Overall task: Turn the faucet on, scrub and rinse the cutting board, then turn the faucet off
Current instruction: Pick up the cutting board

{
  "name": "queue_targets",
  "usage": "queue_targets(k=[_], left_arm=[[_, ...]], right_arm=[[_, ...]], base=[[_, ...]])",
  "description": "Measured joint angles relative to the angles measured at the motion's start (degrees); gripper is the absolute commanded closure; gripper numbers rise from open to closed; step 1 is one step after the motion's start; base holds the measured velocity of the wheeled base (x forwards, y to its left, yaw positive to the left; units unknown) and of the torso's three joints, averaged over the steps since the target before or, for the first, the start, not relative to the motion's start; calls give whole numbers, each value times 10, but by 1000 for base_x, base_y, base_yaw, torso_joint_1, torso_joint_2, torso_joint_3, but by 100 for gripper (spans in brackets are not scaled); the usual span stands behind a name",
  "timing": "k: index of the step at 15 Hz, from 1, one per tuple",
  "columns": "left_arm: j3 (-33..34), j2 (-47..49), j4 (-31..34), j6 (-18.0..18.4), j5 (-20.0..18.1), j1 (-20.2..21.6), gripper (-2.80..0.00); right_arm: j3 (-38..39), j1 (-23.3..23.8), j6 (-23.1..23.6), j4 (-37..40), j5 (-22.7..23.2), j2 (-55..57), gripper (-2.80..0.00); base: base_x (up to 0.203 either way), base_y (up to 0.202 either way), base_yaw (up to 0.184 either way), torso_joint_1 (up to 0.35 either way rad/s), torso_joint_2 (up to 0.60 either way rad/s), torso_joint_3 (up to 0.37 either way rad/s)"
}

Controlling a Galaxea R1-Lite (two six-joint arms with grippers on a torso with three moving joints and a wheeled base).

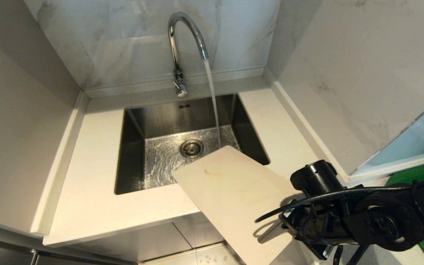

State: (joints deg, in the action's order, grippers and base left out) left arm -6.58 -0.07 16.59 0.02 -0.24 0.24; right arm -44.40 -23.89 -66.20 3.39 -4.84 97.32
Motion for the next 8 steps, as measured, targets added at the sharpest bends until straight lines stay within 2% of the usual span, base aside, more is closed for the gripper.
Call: queue_targets(k=[4,8], left_arm=[[0,0,0,0,0,0,0],[0,0,0,0,0,0,0]], right_arm=[[-8,0,24,6,2,-61,0],[-32,0,46,75,2,-129,0]], base=[[0,0,0,0,0,0],[0,0,0,0,0,0]])
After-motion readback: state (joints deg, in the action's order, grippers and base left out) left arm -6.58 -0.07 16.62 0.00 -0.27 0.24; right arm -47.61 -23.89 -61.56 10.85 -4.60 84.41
